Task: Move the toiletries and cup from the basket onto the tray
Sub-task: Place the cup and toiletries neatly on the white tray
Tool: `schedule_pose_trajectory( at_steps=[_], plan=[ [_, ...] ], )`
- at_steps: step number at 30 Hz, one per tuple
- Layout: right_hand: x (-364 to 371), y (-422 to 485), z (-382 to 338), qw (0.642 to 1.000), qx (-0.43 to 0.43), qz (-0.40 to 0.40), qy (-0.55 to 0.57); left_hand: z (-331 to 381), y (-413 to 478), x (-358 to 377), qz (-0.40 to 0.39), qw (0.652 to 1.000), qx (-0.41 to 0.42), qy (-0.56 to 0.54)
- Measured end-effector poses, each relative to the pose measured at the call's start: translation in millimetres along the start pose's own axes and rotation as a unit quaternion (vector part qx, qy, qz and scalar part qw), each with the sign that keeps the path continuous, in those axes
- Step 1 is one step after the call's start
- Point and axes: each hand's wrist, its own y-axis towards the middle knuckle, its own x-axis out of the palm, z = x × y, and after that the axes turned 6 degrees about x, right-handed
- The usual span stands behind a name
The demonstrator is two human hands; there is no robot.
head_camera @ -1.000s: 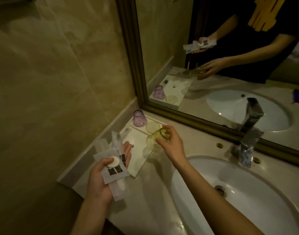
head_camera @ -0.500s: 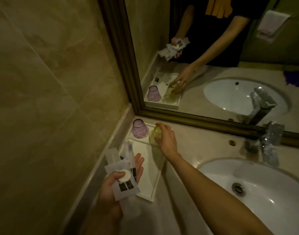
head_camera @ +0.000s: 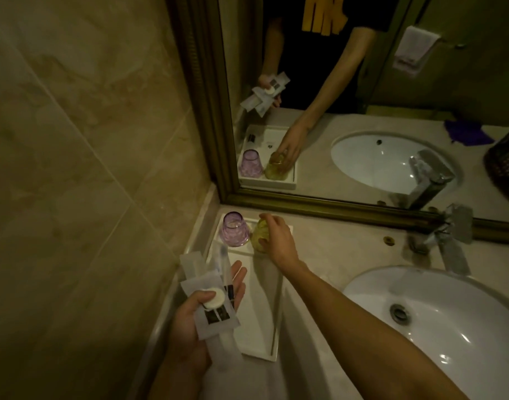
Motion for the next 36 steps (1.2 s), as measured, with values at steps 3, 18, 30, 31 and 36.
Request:
schedule_pose_trajectory(
  at_steps=[3, 18, 30, 31, 36],
  plan=[
    [-15, 0, -4, 0.999, 0.033, 0.013, 0.024, -2, 6, 4, -0.036, 0.999, -0.016, 0.005],
    [-66, -82, -17, 0.888, 0.149, -0.141, 0.413, -16, 12, -2, -0.051, 0.989, -0.119, 0.074],
    [-9, -60, 11, 0.908, 0.218, -0.085, 0.348, 12, -3, -60, -0.023, 0.996, -0.063, 0.062],
    [-1, -58, 11, 0.915, 0.221, -0.089, 0.327, 12, -5, -62, -0.02, 0.996, -0.064, 0.063],
    [36, -53, -2, 0.934, 0.208, -0.119, 0.265, 12, -11, -69, -0.012, 0.996, -0.062, 0.063]
  ],
)
